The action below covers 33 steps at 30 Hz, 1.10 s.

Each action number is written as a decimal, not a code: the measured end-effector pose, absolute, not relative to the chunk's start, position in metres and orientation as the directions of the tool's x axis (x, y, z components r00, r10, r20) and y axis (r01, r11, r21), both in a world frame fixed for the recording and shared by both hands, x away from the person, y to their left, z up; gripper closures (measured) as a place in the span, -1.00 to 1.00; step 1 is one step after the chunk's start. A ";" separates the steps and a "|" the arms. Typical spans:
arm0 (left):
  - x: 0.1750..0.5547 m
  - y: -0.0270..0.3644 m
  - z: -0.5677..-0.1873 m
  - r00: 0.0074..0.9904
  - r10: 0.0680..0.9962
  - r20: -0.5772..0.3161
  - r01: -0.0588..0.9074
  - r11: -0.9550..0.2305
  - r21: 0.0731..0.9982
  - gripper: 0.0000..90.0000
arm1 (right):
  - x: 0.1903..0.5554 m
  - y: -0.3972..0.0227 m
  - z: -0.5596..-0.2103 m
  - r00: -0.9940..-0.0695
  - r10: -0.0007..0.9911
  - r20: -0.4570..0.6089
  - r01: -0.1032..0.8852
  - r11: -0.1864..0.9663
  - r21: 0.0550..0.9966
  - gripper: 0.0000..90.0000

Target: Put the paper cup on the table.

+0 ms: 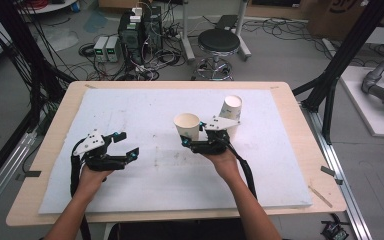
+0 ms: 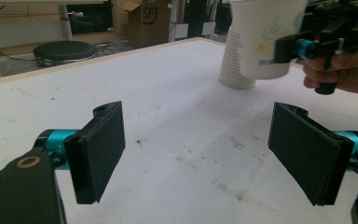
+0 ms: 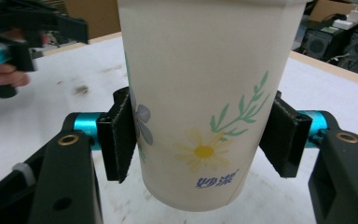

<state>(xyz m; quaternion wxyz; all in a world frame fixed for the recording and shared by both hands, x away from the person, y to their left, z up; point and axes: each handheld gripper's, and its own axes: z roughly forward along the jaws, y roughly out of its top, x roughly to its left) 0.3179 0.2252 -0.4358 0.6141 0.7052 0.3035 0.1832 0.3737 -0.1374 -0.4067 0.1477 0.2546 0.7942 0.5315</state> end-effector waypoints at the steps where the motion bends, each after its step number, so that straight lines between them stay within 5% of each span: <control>1: 0.318 0.225 -0.436 0.749 0.652 -0.117 0.204 -0.058 0.977 -0.58 | 0.376 -0.135 -0.408 -0.823 0.567 0.038 0.253 0.306 0.918 -0.20; 21: 0.320 0.226 -0.437 0.751 0.646 -0.134 0.221 -0.055 0.974 -0.58 | 0.408 -0.098 -0.452 -0.729 0.683 0.046 0.420 0.394 0.818 -0.21; 33: 0.319 0.224 -0.438 0.747 0.652 -0.131 0.228 -0.066 0.972 -0.58 | 0.401 -0.105 -0.451 -0.750 0.662 0.000 0.403 0.458 0.792 -0.24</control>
